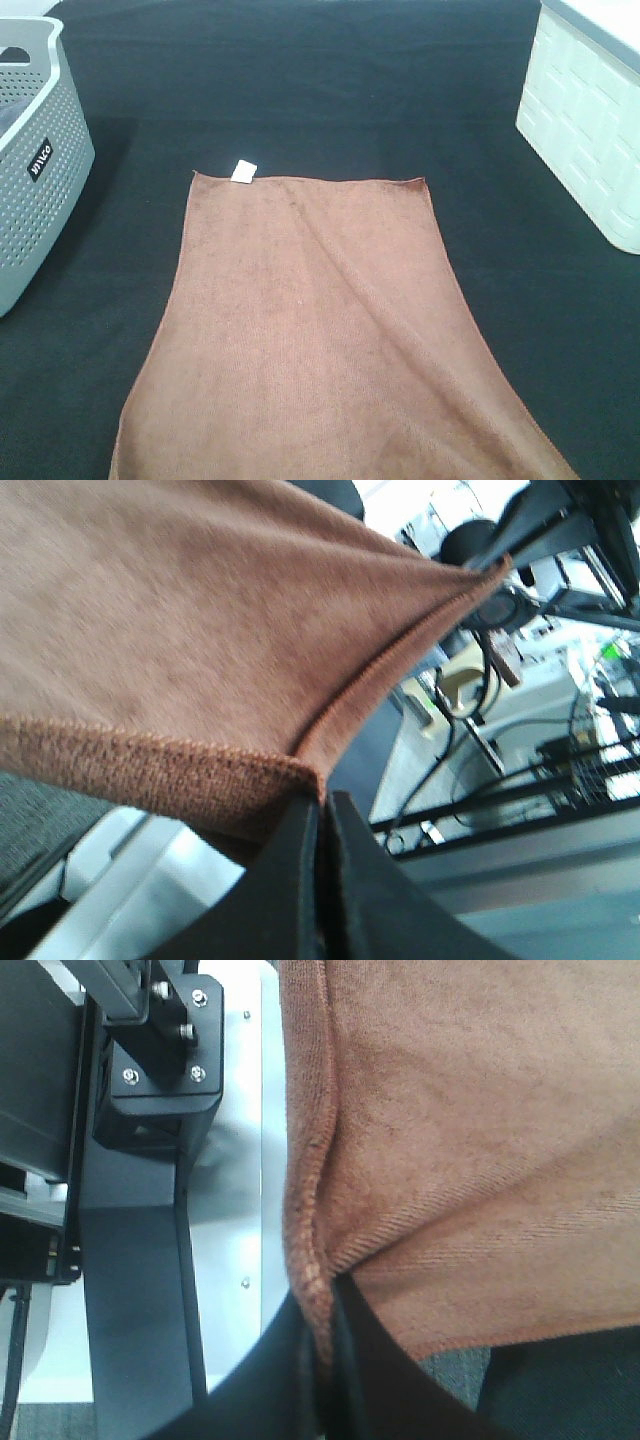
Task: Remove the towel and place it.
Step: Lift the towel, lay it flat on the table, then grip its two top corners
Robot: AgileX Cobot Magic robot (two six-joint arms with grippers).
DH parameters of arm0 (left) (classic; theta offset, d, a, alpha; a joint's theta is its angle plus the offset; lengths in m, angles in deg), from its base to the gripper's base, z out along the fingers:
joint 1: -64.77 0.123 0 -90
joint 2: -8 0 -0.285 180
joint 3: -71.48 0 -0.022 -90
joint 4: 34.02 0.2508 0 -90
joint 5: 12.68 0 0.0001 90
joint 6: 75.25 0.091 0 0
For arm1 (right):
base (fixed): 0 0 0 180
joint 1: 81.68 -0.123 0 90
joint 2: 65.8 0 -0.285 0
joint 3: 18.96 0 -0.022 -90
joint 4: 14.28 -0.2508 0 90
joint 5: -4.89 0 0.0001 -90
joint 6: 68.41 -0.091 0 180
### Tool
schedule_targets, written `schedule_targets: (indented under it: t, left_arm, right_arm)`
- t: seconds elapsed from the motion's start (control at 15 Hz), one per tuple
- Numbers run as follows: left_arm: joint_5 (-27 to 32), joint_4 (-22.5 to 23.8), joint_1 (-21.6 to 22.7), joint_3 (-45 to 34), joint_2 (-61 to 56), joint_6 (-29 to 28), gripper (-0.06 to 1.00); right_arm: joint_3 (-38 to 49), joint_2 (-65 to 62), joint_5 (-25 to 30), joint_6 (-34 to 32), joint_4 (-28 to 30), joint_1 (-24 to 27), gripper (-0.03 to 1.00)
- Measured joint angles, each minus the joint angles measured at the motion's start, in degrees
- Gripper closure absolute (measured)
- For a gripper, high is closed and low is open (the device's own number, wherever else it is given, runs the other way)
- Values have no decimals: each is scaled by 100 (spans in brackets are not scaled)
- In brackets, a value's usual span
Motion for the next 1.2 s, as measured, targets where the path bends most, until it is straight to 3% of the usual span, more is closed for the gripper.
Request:
schedule_targets:
  t: [0.2, 0.47, 0.53, 0.6, 0.73, 0.8, 0.87, 1.0, 1.2]
  left_arm:
    - [-447, 0, -292, 0, 149, 126, 94]
    - [-510, 0, -573, 0, 458, 132, 94]
    - [-510, 0, -579, 0, 470, 132, 92]
    - [-516, 0, -590, 0, 470, 132, 83]
    - [-516, 0, -590, 0, 470, 34, 41]
    - [-516, 0, -590, 0, 470, -92, 16]
    - [-521, 0, -590, 0, 470, -172, 4]
    - [-521, 0, -590, 0, 470, -246, -3]
    - [-315, 0, -590, 0, 470, -521, -5]
  right_arm:
    - [0, 0, 0, -149, 435, -6, 97]
    - [0, 0, 0, -201, 642, -6, 96]
    - [0, 0, 0, -201, 642, -6, 90]
    - [0, 0, 0, -201, 642, -6, 76]
    - [0, 0, 0, -201, 642, -6, 47]
    - [0, 0, 0, -201, 642, -6, 37]
    - [0, 0, 0, -201, 642, -6, 33]
    - [0, 0, 0, -201, 642, -6, 31]
    - [0, 0, 0, -269, 642, -6, 30]
